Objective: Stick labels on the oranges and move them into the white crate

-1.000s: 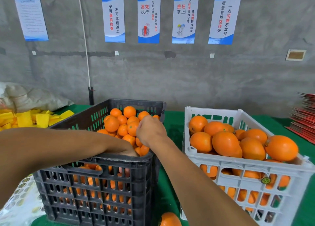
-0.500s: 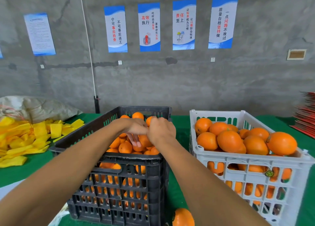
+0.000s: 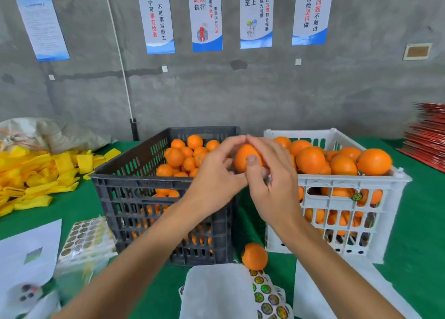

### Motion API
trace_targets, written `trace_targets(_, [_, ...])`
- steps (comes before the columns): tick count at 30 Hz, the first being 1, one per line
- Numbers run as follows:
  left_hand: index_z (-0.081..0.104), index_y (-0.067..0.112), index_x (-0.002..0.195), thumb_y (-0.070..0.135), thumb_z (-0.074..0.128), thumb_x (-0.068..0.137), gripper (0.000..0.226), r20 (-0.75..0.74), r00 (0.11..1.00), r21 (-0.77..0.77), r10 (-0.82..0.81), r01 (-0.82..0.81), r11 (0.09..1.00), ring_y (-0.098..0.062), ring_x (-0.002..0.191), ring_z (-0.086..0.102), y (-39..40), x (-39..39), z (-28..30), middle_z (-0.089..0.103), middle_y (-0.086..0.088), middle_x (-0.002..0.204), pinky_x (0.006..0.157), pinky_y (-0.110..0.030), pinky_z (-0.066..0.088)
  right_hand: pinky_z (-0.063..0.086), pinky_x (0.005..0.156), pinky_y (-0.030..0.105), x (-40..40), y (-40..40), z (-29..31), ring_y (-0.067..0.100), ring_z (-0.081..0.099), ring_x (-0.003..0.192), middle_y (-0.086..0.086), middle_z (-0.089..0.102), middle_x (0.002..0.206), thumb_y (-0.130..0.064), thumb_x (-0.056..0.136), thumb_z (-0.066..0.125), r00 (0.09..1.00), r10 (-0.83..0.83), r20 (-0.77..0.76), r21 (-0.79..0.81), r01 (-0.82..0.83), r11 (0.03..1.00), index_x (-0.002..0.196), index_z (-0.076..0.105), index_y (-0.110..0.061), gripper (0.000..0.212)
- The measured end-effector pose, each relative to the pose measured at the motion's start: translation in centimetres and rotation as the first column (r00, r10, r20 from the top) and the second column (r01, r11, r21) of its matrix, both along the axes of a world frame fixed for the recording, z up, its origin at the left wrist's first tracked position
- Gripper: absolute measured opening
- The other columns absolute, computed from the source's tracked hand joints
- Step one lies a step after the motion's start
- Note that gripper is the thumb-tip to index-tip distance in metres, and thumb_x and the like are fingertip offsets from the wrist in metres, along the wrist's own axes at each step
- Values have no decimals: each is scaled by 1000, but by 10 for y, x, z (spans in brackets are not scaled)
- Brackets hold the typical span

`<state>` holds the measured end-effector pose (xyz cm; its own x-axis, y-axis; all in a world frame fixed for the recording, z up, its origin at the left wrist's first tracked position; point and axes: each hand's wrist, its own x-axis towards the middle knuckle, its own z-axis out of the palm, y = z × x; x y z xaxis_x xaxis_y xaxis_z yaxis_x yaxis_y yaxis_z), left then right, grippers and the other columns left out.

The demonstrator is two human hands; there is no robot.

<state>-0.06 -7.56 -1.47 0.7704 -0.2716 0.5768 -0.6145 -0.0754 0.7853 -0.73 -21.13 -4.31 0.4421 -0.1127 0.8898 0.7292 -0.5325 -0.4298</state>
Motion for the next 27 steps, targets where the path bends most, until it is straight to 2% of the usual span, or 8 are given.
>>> trace_targets(4, [60, 27, 137, 15, 89, 80, 65, -120, 993, 12, -3, 4, 1000, -19, 116, 71, -3, -20, -67, 70, 7, 129, 93, -34, 61, 44, 106, 32, -24, -11, -66, 16, 50, 128, -1, 57, 138, -30, 103, 47, 995, 14, -95, -30, -17, 999, 139, 61, -17, 41])
trace_targets(8, [59, 30, 137, 18, 86, 86, 59, -215, 976, 134, 25, 4, 991, -22, 117, 69, 7, -31, -136, 67, 10, 129, 94, -45, 61, 44, 108, 30, -36, -20, -138, 8, 47, 134, -11, 52, 144, -37, 107, 43, 937, 72, -342, -126, -122, 985, 145, 55, -25, 42])
trace_targets(12, [57, 50, 133, 39, 86, 85, 57, -350, 930, 163, 109, -54, 985, -8, 112, 68, 24, -44, -192, 64, 21, 128, 91, -30, 60, 47, 108, 29, -41, -33, -183, -3, 49, 131, -17, 52, 144, -39, 108, 45, 791, 100, -603, -133, -223, 966, 145, 54, -29, 40])
trace_targets(16, [53, 47, 138, 40, 83, 87, 60, -453, 886, 77, 97, -69, 995, -15, 108, 73, 29, -50, -227, 68, 15, 123, 95, -31, 60, 51, 99, 19, -45, -51, -187, -2, 58, 119, -25, 59, 129, -43, 100, 61, 595, 163, -787, -126, -414, 902, 148, 46, -39, 51])
trace_targets(19, [45, 45, 145, 41, 81, 91, 64, -432, 890, 113, 145, -106, 988, -20, 105, 74, 29, -50, -238, 66, 9, 124, 92, -38, 62, 42, 106, 14, -43, -64, -182, -16, 49, 125, -30, 56, 136, -61, 86, 72, 427, 139, -893, -129, -541, 831, 151, 40, -44, 74])
trace_targets(21, [40, 44, 147, 44, 78, 93, 67, -379, 905, 153, 195, -147, 977, -21, 110, 71, 29, -50, -244, 62, 3, 131, 92, -40, 61, 37, 111, 16, -43, -67, -181, -22, 41, 128, -37, 50, 139, -64, 79, 78, 364, 143, -921, -112, -596, 795, 146, 47, -46, 77])
trace_targets(23, [37, 41, 148, 45, 76, 94, 67, -325, 919, 176, 221, -171, 969, -22, 115, 67, 30, -50, -248, 56, 1, 136, 94, -41, 59, 32, 111, 14, -45, -66, -181, -24, 33, 132, -45, 43, 139, -65, 74, 81, 343, 138, -929, -126, -645, 754, 139, 54, -50, 72])
trace_targets(27, [35, 41, 147, 44, 72, 96, 63, -174, 933, 207, 315, -278, 938, -22, 127, 56, 33, -50, -251, 38, 9, 146, 95, -39, 58, 26, 113, 22, -46, -60, -186, -14, 24, 142, -40, 36, 148, -58, 76, 82, 330, 183, -926, -114, -706, 699, 126, 64, -53, 53])
